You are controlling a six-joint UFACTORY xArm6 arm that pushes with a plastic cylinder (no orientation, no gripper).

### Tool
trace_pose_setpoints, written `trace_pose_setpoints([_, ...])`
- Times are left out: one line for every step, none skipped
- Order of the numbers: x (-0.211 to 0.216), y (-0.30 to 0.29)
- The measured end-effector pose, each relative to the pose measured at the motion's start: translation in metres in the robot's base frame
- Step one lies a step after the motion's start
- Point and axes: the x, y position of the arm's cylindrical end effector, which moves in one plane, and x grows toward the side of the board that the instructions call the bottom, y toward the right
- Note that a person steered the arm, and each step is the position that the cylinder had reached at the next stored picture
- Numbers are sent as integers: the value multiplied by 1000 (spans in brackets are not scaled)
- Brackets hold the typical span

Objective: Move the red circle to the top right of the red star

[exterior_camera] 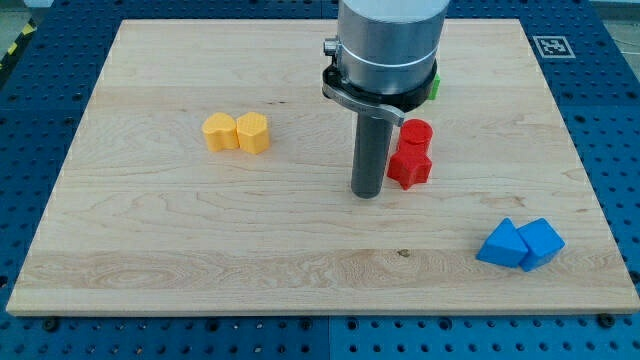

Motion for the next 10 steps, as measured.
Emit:
trace_pose_setpoints([-10,0])
trace_pose_setpoints([-10,0])
trace_pose_setpoints([-11,-7])
trace_pose_setpoints([-11,-7])
trace_pose_setpoints([-15,-7])
trace_pose_setpoints([-38,-8])
trace_pose_setpoints([-57,-9])
trace_pose_setpoints([-77,23])
trace_pose_setpoints([-77,60])
trace_pose_setpoints([-81,68])
